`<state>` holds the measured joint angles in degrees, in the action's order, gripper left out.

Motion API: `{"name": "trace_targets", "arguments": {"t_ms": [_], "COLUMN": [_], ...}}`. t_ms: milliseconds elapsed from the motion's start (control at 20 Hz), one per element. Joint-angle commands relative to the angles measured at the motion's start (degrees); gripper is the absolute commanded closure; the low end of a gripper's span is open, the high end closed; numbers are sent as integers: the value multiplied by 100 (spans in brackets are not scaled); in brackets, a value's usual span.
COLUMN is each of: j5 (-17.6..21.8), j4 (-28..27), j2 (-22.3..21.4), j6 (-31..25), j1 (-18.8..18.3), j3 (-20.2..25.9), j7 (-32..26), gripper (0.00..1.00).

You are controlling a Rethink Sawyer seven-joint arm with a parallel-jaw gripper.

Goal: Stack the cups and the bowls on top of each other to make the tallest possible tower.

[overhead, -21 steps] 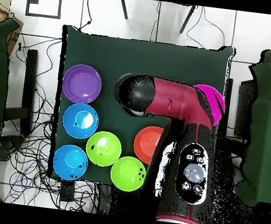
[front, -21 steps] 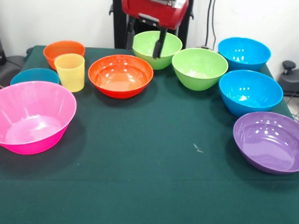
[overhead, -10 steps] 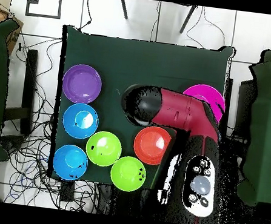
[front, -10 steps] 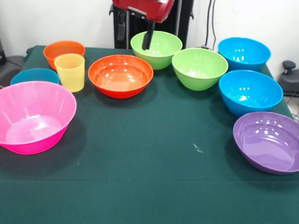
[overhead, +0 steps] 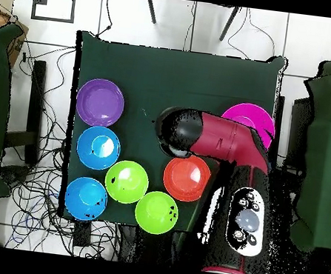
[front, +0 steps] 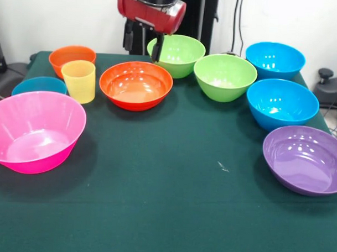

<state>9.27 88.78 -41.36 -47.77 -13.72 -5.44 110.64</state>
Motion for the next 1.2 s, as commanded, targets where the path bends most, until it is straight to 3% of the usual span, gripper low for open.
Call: {"name": "trace_targets", "arguments": {"t_ms": [50, 700, 1200], "j5": [338, 636, 960], "j4": [13, -265, -527], "j2": [620, 980, 1126], "j6": [626, 1011, 1006], "j1": [-106, -90, 42], "j3": [170, 48, -193], "j7": [415, -67, 37], "gripper": [0, 0, 0]}}
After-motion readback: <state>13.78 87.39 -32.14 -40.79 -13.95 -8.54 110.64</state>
